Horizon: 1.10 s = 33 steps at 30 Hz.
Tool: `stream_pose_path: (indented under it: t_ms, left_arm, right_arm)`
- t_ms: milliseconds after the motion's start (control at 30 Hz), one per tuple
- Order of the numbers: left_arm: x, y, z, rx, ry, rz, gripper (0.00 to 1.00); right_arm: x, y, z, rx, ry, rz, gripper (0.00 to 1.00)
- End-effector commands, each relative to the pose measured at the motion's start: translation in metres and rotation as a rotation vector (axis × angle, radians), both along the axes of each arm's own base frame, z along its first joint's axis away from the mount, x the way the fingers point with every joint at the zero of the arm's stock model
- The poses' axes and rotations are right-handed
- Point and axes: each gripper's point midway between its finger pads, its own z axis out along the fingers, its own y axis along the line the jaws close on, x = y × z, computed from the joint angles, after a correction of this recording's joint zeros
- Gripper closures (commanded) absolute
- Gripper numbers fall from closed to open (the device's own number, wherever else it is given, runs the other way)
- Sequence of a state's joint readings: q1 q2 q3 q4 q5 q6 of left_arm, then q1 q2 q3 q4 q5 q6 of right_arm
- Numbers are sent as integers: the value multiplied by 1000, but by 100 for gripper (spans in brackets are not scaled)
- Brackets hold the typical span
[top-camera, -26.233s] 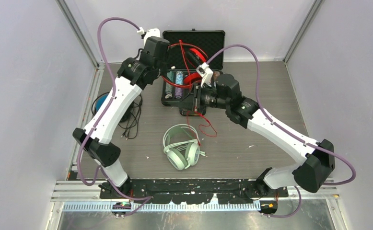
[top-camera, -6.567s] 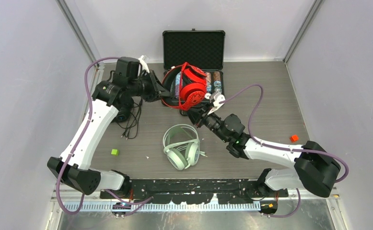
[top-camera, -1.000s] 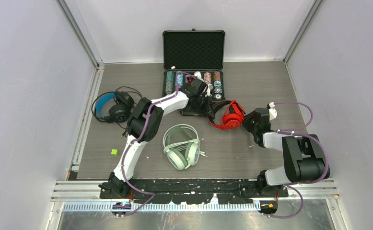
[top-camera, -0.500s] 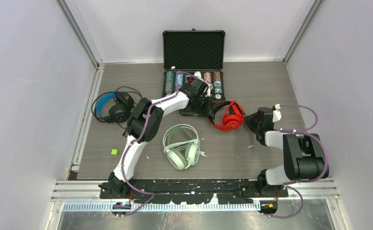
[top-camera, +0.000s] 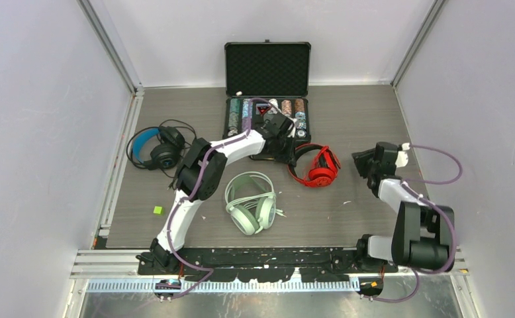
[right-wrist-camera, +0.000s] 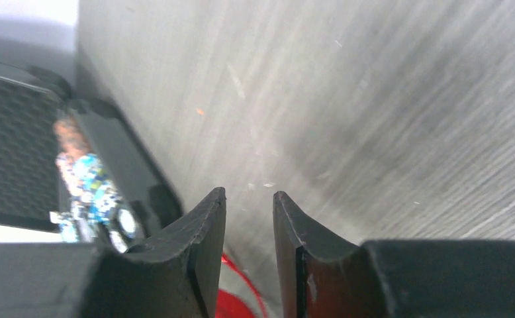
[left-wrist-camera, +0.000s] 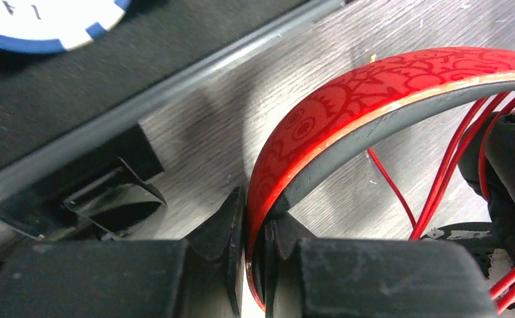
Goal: Wrap the headphones
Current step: Place the headphones at the center of the board.
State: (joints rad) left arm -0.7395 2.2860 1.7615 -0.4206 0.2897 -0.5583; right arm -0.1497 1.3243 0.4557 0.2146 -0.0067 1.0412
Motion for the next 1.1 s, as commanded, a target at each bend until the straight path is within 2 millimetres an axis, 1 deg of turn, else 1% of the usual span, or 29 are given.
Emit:
stream_pose_path:
  t_ms: [0, 33, 100, 200, 300, 367, 433, 567, 633, 700, 733, 833, 900, 933, 1000, 1067]
  left_arm:
    - [-43, 46, -44, 302, 62, -44, 100]
    - [-46, 47, -45, 317, 55, -44, 100]
    - [-49, 52, -46, 356, 30, -46, 97]
    - [-51, 58, -47, 416, 7, -53, 91]
    - [-58, 55, -44, 429, 6, -65, 79]
    - [-62, 53, -42, 425, 9, -61, 72]
    - [-62, 56, -41, 432, -3, -40, 67]
    - [-65, 50, -36, 391, 12, -34, 61]
    - [-68, 44, -28, 354, 20, -35, 58]
    - [-69, 37, -20, 306, 21, -35, 54]
    - [-71, 32, -14, 276, 28, -38, 51]
    - [-75, 19, 3, 182, 49, -42, 49]
    - [-76, 15, 10, 138, 47, -20, 48]
    - [-74, 14, 13, 114, 48, -13, 48]
    - [-67, 20, 16, 102, 51, 11, 48]
    - [-63, 28, 16, 103, 60, 25, 50]
  right_arm:
    - [3, -24, 57, -85, -28, -89, 61]
    - [3, -24, 62, -84, -39, -95, 60]
    - [6, -19, 75, -77, -71, -69, 59]
    - [11, -13, 87, -76, -73, -18, 57]
    - [7, -5, 98, -72, -66, 35, 56]
    - [5, 7, 103, -39, -78, 81, 54]
    - [0, 18, 99, -43, -36, 139, 52]
    - [-16, 37, 86, -22, 65, 191, 52]
    - [-28, 50, 84, -10, 102, 225, 52]
    - [-34, 62, 89, -10, 114, 260, 53]
    - [-39, 76, 93, -18, 116, 309, 53]
    - [-48, 103, 107, -24, 89, 403, 61]
    - [-51, 120, 117, 1, 42, 450, 67]
    - [-53, 128, 122, 16, 19, 467, 69]
    - [-56, 143, 129, 23, -4, 498, 72]
    - [-60, 155, 127, -14, 4, 512, 73]
